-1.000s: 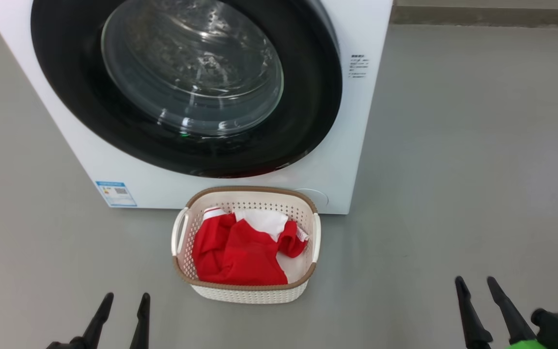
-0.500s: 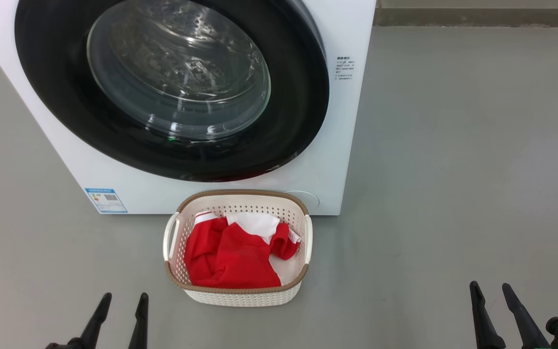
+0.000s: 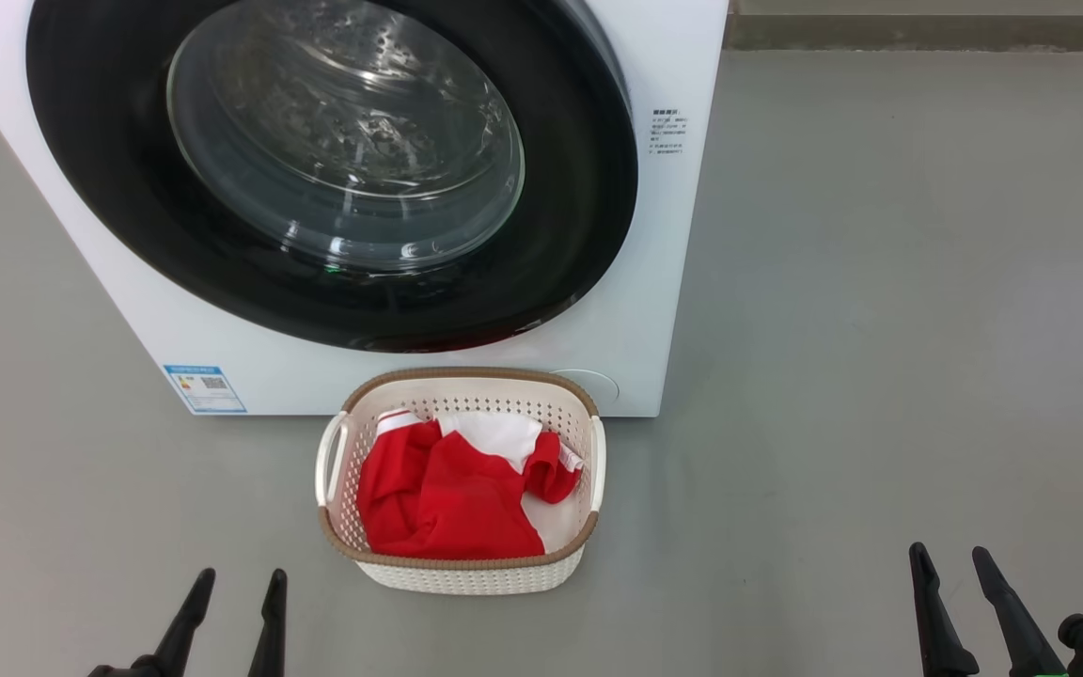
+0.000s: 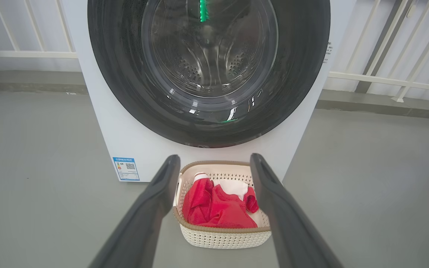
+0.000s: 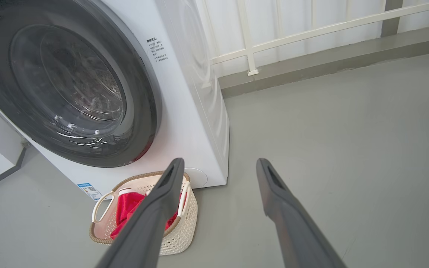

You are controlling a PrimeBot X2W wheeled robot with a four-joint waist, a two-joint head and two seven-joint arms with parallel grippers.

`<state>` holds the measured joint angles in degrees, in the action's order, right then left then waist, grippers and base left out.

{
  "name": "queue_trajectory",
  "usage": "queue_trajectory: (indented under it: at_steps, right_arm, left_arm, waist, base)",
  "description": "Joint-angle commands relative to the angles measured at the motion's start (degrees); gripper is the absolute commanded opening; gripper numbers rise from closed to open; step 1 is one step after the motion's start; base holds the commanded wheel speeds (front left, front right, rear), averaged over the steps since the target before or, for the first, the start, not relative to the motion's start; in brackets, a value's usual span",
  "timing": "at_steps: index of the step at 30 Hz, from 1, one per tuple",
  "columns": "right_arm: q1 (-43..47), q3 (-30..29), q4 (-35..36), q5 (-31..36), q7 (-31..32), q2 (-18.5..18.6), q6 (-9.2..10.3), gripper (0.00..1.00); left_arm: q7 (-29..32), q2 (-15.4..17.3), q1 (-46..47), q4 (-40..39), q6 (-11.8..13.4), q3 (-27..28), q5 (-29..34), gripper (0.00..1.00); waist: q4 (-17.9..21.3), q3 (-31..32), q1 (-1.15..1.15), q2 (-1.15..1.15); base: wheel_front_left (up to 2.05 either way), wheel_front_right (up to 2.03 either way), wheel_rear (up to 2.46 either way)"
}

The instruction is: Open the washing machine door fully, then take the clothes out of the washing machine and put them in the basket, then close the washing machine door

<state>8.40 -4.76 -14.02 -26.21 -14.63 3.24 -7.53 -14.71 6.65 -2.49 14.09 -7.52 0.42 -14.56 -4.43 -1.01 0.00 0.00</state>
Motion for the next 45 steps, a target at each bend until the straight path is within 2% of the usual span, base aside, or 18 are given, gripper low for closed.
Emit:
queue_trajectory:
  at_steps: [1, 12, 13, 22, 26, 30, 45]
  right_arm:
    - [-0.65, 1.31, 1.55, 0.93, -0.37, 0.72, 0.04, 1.0]
    - [-0.69, 1.3, 1.53, 1.02, -0.37, 0.65, 0.04, 1.0]
    - [0.01, 0.02, 0.19, 0.19, 0.0, -0.09, 0.0, 0.0]
    - [-0.16, 0.11, -4.44, -0.93, 0.43, -1.55, -0.01, 0.0]
    - [-0.67, 0.04, -4.19, -3.58, 1.28, -1.5, -0.01, 0.0]
    - [-1.15, -0.01, -4.1, -5.69, 1.94, -1.46, -0.01, 0.0]
    - [-2.87, -0.23, -3.64, -13.07, 4.3, -1.32, 0.0, 0.0]
  left_arm:
    - [-0.29, 1.13, 0.71, -1.19, 0.03, 2.0, 0.6, 1.0]
    - [-0.29, 1.65, 0.68, -2.09, 0.03, 1.76, 0.88, 1.0]
    - [0.0, 0.41, 0.0, -0.57, 0.0, -0.2, 0.47, 0.0]
    - [0.95, -1.98, 0.03, 4.02, 0.0, -0.81, -0.9, 0.0]
    - [1.78, -2.06, 0.3, 3.77, 0.0, -0.51, -4.02, 0.0]
    - [2.43, -2.12, 0.58, 3.67, 0.0, -0.29, -6.52, 0.0]
    - [4.72, -2.32, 1.62, 3.24, 0.01, 0.49, -15.23, 0.0]
  waist:
    - [-0.01, 0.02, 0.0, 0.0]
    - [0.1, -0.02, 0.0, 0.0]
    - [0.1, -0.03, 0.0, 0.0]
    - [0.18, -0.01, 0.0, 0.0]
    - [0.36, 0.17, 0.13, 0.0]
    - [0.5, 0.09, 0.01, 0.0]
    - [0.98, 0.15, 0.0, 0.0]
  base:
    - [0.0, 0.0, 0.0]
    - [0.0, 0.0, 0.0]
    - [0.0, 0.0, 0.0]
    - [0.0, 0.0, 0.0]
    - [0.0, 0.0, 0.0]
    - [0.0, 0.0, 0.0]
    - [0.0, 0.0, 0.0]
